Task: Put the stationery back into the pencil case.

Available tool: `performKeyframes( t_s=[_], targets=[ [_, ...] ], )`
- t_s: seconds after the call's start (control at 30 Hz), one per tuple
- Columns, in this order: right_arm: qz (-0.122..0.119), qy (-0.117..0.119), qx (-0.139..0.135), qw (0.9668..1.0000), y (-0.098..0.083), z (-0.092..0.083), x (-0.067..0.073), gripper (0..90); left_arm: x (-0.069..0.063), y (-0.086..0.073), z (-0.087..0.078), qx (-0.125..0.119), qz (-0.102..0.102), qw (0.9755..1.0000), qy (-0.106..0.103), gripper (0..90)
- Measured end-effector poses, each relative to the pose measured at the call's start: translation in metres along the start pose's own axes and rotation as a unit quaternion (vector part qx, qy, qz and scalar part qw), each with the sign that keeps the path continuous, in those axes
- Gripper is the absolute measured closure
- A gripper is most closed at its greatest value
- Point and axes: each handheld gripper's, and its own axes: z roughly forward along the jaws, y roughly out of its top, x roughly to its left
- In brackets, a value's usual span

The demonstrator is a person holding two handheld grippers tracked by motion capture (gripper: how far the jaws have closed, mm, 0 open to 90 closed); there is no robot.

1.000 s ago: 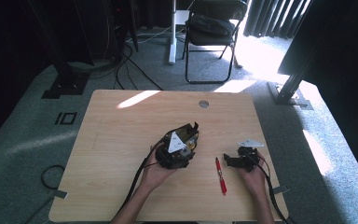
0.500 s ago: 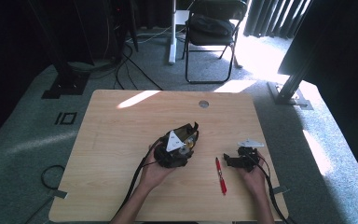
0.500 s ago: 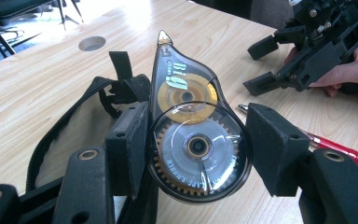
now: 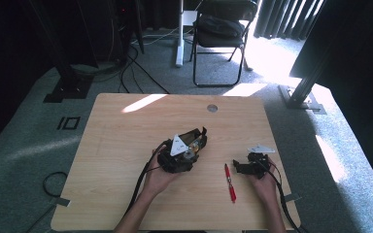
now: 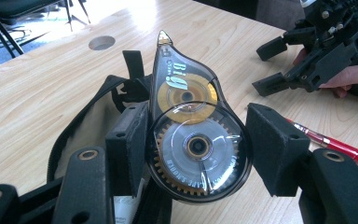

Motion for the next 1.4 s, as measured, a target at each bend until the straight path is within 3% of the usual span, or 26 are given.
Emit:
performKeyframes(
  t_s=[1.4],
  targets=[
    [0.000,0.000,0.000,1.0000,0.000,0.000,0.000,11.3,0.021,-0.005,-0.001,0.004,-0.014,0.9997,0.019,41.8]
  ],
)
